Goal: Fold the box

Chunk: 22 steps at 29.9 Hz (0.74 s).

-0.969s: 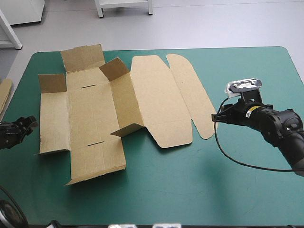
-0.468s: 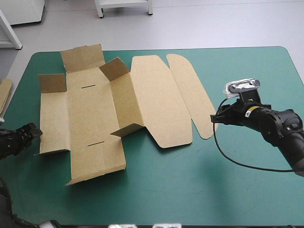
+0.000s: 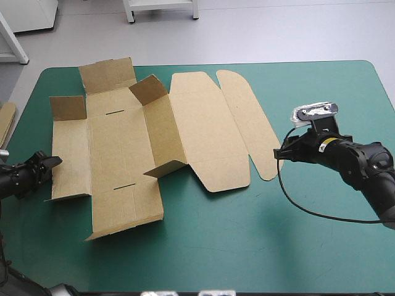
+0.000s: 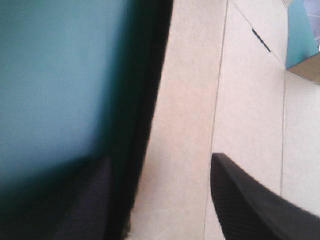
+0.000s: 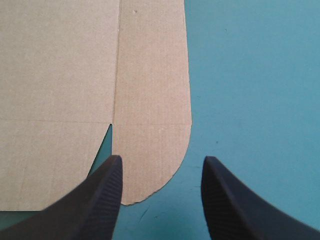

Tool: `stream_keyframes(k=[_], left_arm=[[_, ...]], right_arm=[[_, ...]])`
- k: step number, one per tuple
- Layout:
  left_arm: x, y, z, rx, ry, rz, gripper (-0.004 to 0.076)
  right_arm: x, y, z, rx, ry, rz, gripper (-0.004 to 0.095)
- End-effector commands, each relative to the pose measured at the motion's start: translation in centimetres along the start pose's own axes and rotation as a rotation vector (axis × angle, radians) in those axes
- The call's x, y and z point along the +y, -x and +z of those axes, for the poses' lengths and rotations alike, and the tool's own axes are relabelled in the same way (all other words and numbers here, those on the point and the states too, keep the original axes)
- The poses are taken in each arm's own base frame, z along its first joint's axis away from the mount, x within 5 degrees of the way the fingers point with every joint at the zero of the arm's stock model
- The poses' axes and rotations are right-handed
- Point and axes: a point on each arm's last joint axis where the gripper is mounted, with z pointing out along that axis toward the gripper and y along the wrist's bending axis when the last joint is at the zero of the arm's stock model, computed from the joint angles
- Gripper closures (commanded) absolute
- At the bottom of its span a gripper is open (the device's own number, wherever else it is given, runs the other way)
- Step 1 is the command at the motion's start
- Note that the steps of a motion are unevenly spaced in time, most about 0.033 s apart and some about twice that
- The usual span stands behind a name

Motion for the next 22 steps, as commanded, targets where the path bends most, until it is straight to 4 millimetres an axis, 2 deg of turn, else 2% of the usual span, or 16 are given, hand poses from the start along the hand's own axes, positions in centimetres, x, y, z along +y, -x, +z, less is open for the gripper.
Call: stream_keyframes(k=[1,6,10,14,19,22], left_arm=[[-1.8,-0.5,0.4,0.057,-0.089,0.042,0.0305],[-3.7,-1.5,2.3,0.13,-0.126,0.086,0.0345],[-4.4,-1.0,3.1,0.096,-0.076,0.11,0.0384],[-5.0,-0.1,3.2,0.052,-0.074,0.114,0.0493],[-5.5,0.7,3.0,0.031,-0.076,0.153,0.0708],[-5.8,0.8,3.0,0.039,-0.093,0.185,0.0733]], right_arm=[[-0.1,1.8,-1.3,-0.129,-0.009,-0.006,0.0445],[-0.1,1.9,-1.3,-0.142,-0.009,-0.006,0.045],[-0.1,1.9,-1.3,-0.14,-0.009,-0.006,0.0456],[-0.1,1.9,-1.3,-0.136,-0.008,-0.004,0.0467],[-0.1,1.8,-1.3,-0.131,-0.009,-0.006,0.0467],[-0.1,1.8,-1.3,-0.131,-0.009,-0.006,0.0467]])
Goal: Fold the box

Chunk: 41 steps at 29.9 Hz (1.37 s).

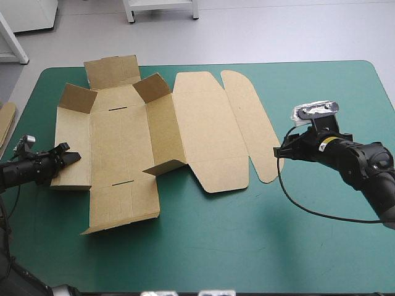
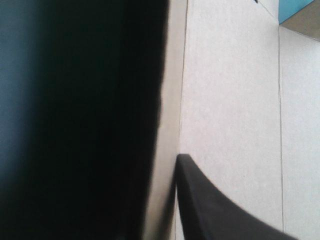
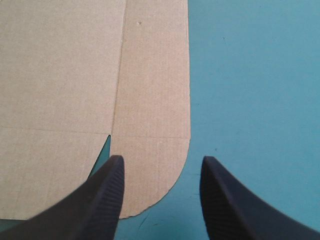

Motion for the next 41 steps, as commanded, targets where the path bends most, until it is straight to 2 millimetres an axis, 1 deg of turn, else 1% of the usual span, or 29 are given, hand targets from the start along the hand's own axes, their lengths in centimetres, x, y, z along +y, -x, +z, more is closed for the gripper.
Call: stream_keyframes(k=[1,4,7,10,12,14,16,19,22,24,27,30,33,37,41], left_arm=[[-2.2,1.2,-1.1,-0.047,-0.066,0.064,0.0733],[-3.4,1.2,-0.8,0.018,-0.085,0.185,0.0733],[-4.9,1.1,-0.2,0.141,-0.045,0.367,0.0732],[-7.2,1.5,0.6,0.239,0.013,0.582,0.0733],[-9.1,1.8,1.2,0.263,0.022,0.71,0.0733],[-11.3,2.5,1.7,0.245,0.026,0.822,0.0732],[-13.3,3.1,2.0,0.2,0.025,0.889,0.0732],[-16.1,4.1,2.0,0.128,0.019,0.979,0.0732],[-19.0,4.4,2.0,0.09,-0.003,1.125,0.0732],[-20.7,4.3,2.2,0.081,0.014,1.252,0.0732],[-23.0,4.0,2.9,0.1,0.072,1.416,0.0732],[-24.9,3.6,3.9,0.128,0.112,1.553,0.0732],[-26.8,3.2,4.6,0.117,0.143,1.697,0.0732],[-29.3,2.2,5.4,0.043,0.145,1.909,0.0732],[-31.9,0.8,6.1,-0.062,0.127,2.068,0.0732]], right_arm=[[-0.1,1.6,-1.3,-0.108,-0.007,-0.006,0.0467],[-0.1,1.6,-1.3,-0.107,-0.007,-0.006,0.0469],[-0.1,1.6,-1.3,-0.107,-0.012,-0.021,0.0469],[-0.2,1.6,-1.3,-0.106,-0.021,-0.043,0.0469],[-0.2,1.6,-1.3,-0.106,-0.025,-0.05,0.0469],[-0.3,1.6,-1.3,-0.106,-0.031,-0.058,0.0469],[-0.3,1.6,-1.3,-0.106,-0.032,-0.06,0.0474],[-0.3,1.6,-1.3,-0.106,-0.032,-0.06,0.048],[-0.3,1.6,-1.3,-0.106,-0.032,-0.06,0.0487],[-0.3,1.6,-1.3,-0.106,-0.035,-0.064,0.0487],[-0.3,1.6,-1.4,-0.107,-0.037,-0.067,0.049],[-0.4,1.6,-1.8,-0.112,-0.042,-0.075,0.049],[-0.5,1.8,-2.5,-0.118,-0.064,-0.1,0.049],[-1.1,2.2,-3.5,-0.134,-0.133,-0.127,0.0493],[-1.5,2.8,-4.6,-0.144,-0.182,-0.087,0.0494]])
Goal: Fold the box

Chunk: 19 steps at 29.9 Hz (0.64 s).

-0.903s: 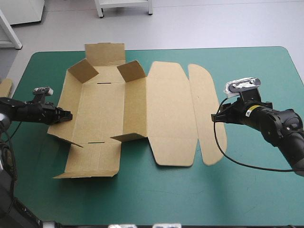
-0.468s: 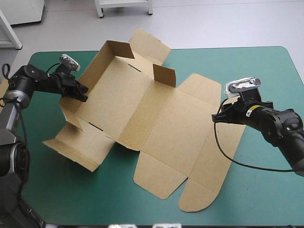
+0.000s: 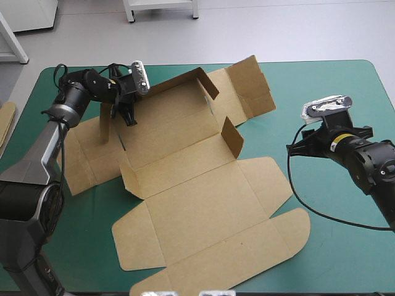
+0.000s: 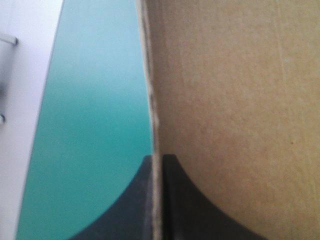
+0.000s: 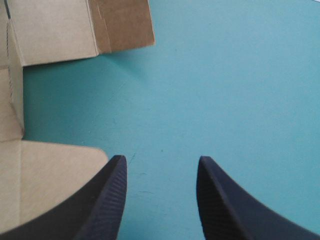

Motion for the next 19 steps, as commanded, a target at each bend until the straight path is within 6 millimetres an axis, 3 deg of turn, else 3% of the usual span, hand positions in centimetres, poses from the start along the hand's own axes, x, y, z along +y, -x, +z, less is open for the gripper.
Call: stream_keyframes(k=[1,6,12,19], left_arm=[[0.9,4.2,-2.9,-0.109,0.174,0.17,0.0732],[-1.7,8.6,-2.6,-0.18,0.139,0.343,0.0733],[-5.3,13.6,-5.2,-0.197,0.143,0.36,0.0733],[-9.5,16.5,-7.8,-0.072,0.15,0.388,0.0733]], right_arm=[[-0.9,1.8,-2.2,-0.096,-0.056,0.016,0.0494],[-1.1,1.2,-2.4,-0.006,-0.077,0.069,0.0495],[-1.3,0.7,-3.1,0.026,-0.088,0.104,0.0597],[-4.0,0.6,-3.9,0.027,-0.183,0.171,0.0605]])
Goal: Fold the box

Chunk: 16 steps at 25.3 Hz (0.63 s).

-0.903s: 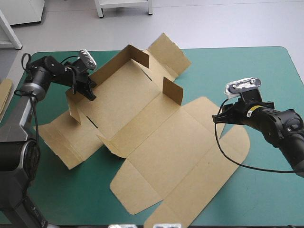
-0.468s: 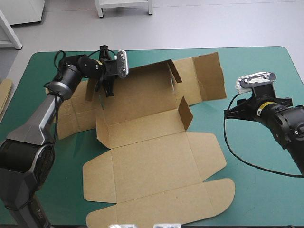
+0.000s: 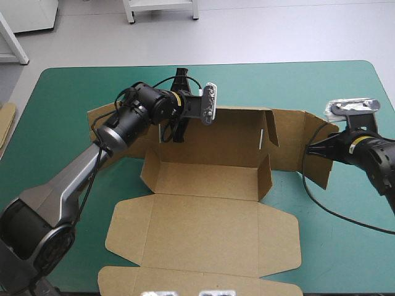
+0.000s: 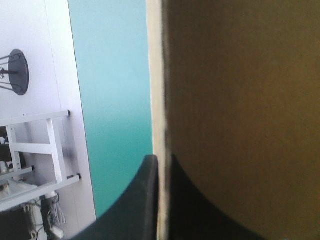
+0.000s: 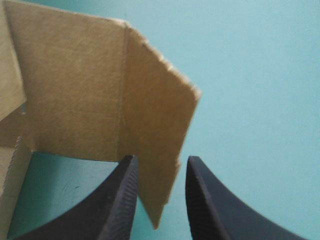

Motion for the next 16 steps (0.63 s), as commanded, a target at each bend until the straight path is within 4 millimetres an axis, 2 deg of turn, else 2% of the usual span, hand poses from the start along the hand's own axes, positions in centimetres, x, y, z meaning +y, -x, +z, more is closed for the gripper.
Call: stream_keyframes(k=[1,3,7,8,10,16], left_arm=[[0.2,1.9,-4.2,-0.018,0.111,-0.01,0.0733],[-0.8,2.6,-4.6,-0.044,0.115,-0.009,0.0733],[-2.3,2.5,-4.8,-0.063,0.175,-0.036,0.0733],[-3.3,2.4,-5.1,-0.07,0.21,-0.051,0.0733],[-5.0,2.1,-5.5,-0.039,0.221,-0.057,0.0733],[-8.3,1.6,-5.8,0.022,0.287,-0.057,0.0733]], right_arm=[[-2.1,1.1,-1.3,-0.085,-0.059,0.037,0.0605],[-3.0,1.0,-1.2,-0.074,-0.046,0.08,0.0605],[-3.8,1.2,-1.2,-0.108,0.019,0.144,0.0596],[-3.8,1.3,-1.3,-0.123,0.05,0.165,0.0596],[-3.5,1.4,-1.5,-0.102,0.097,0.167,0.0596],[-2.5,1.7,-1.6,-0.097,0.211,0.163,0.0596]])
